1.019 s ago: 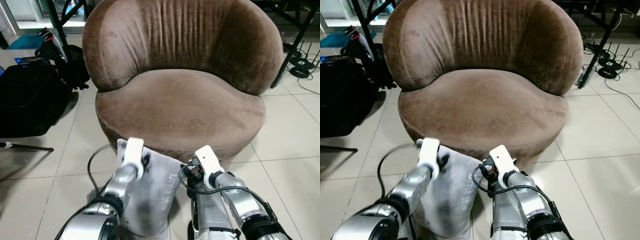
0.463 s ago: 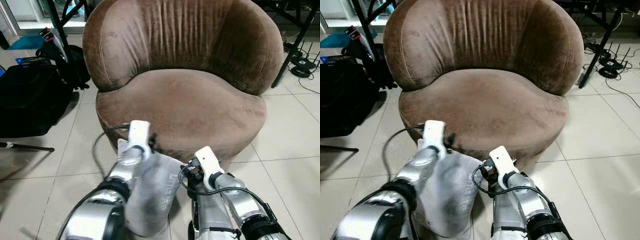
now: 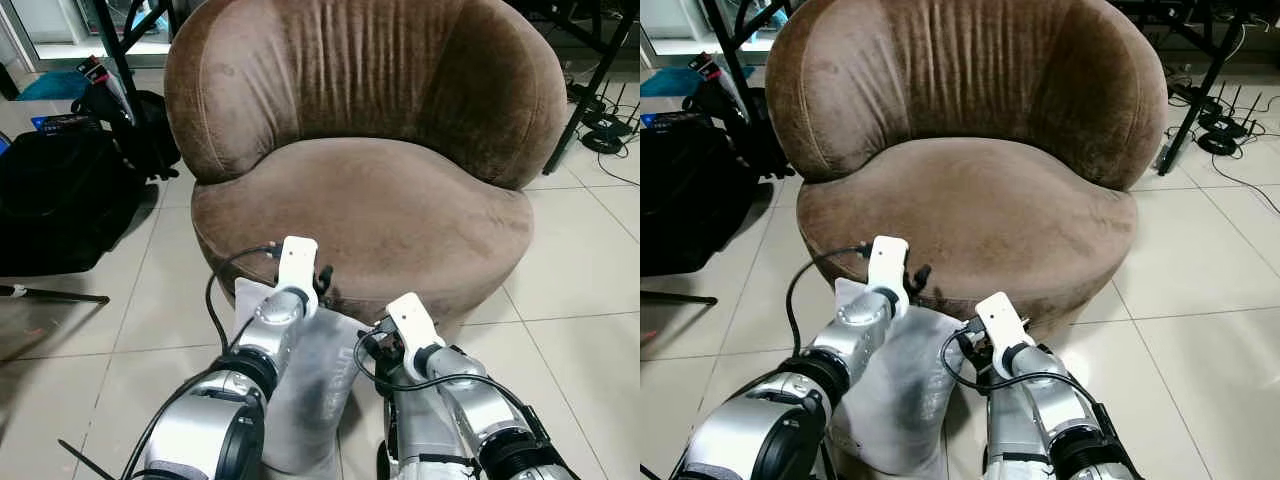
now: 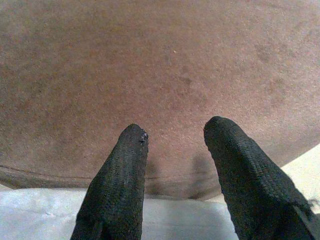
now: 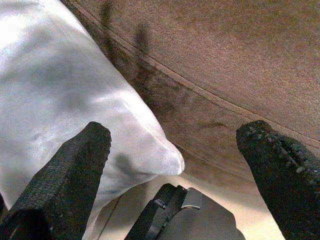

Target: Move the pillow to the sofa from floor

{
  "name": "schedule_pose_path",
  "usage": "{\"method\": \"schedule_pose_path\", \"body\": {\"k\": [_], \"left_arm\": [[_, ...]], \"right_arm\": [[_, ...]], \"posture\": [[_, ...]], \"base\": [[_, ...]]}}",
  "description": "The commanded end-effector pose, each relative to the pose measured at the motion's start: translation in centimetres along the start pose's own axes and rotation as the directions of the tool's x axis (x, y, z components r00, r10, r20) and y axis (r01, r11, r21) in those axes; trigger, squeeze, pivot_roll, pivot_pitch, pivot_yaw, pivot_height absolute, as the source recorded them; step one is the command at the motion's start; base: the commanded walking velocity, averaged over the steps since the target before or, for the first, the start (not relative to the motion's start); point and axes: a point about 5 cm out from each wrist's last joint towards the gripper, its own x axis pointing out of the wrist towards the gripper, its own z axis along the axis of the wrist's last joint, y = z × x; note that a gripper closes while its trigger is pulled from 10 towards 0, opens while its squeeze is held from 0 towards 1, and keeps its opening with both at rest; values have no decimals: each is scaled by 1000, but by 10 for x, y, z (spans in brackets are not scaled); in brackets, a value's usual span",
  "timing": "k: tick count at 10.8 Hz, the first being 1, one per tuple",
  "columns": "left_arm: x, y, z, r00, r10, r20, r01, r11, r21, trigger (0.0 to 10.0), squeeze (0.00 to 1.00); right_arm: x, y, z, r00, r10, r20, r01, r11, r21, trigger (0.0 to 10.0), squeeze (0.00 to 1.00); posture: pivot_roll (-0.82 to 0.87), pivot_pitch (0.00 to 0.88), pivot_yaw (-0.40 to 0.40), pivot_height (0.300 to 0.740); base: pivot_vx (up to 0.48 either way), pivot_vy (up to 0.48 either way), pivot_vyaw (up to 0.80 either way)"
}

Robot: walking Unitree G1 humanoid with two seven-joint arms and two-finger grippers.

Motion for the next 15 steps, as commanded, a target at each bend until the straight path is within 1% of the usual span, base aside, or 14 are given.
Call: {"method": "schedule_pose_path", "body": {"k": [1, 2, 3, 4, 5, 6, 7, 9, 10, 11, 12, 13, 15], "left_arm": [[-1, -4, -5, 1000, -16, -19, 16, 1000, -16, 10000, 0], [-2, -6, -8, 1000, -15, -15, 14, 1000, -24, 10000, 0], [-7, -11, -16, 1000, -7, 9, 8, 999, -52, 10000, 0], [-16, -7, -24, 1000, 18, 19, -16, 997, -72, 10000, 0], [-27, 2, -28, 998, 44, 39, -40, 994, -97, 10000, 0], [-41, 11, -30, 996, 68, 61, -61, 993, -104, 10000, 0], [-51, 15, -34, 995, 84, 57, -77, 991, -107, 10000, 0], [-73, 20, -48, 993, 119, 12, -117, 985, -124, 10000, 0], [-76, 22, -48, 991, 131, 7, -129, 983, -131, 10000, 0], [-80, 30, -50, 989, 150, -1, -149, 982, -114, 10000, 0], [-84, 32, -53, 988, 153, -16, -154, 982, -111, 10000, 0], [-91, 29, -56, 989, 145, -25, -147, 983, -109, 10000, 0], [-98, 27, -62, 986, 158, -48, -163, 978, -134, 10000, 0]], "right_arm": [[2, -1, 3, 1000, -3, 7, 3, 1000, -7, 10000, 0], [2, -1, 4, 1000, -2, 7, 2, 1000, -6, 10000, 0], [4, 0, 6, 1000, 0, 15, 0, 1000, -4, 10000, 0], [5, 1, 8, 1000, 1, 19, -1, 1000, -4, 10000, 0], [5, 0, 8, 1000, 3, 21, -3, 1000, -6, 10000, 0], [5, 1, 8, 1000, 12, 19, -12, 1000, -9, 10000, 0], [5, 1, 7, 1000, 23, 18, -23, 1000, -13, 10000, 0], [7, 3, 10, 999, 49, 20, -48, 998, -28, 10000, 0], [8, 4, 11, 998, 53, 20, -52, 998, -33, 10000, 0], [8, 5, 11, 998, 62, 18, -62, 997, -40, 10000, 0], [9, 6, 11, 997, 69, 17, -69, 997, -46, 10000, 0], [8, 5, 11, 997, 72, 15, -71, 996, -49, 10000, 0], [7, 3, 9, 997, 74, 12, -73, 996, -53, 10000, 0]], "posture": [[-198, 0, 37, 463], [-190, 0, 33, 463], [-182, 0, 31, 463], [-172, 0, 27, 463], [-159, 0, 18, 463], [-143, 0, 4, 463], [-127, 0, -12, 463], [-105, 2, -36, 463], [-98, 5, -44, 463], [-94, 7, -50, 463], [-92, 8, -54, 463], [-92, 8, -54, 463], [-89, 6, -59, 463]], "base": [[0, 0, 0], [0, 0, 0], [0, 0, 0], [0, 0, 0], [0, 0, 0], [0, 0, 0], [0, 0, 0], [0, 0, 0], [0, 0, 0], [0, 0, 0], [0, 0, 0], [0, 0, 0], [0, 0, 0]]}}
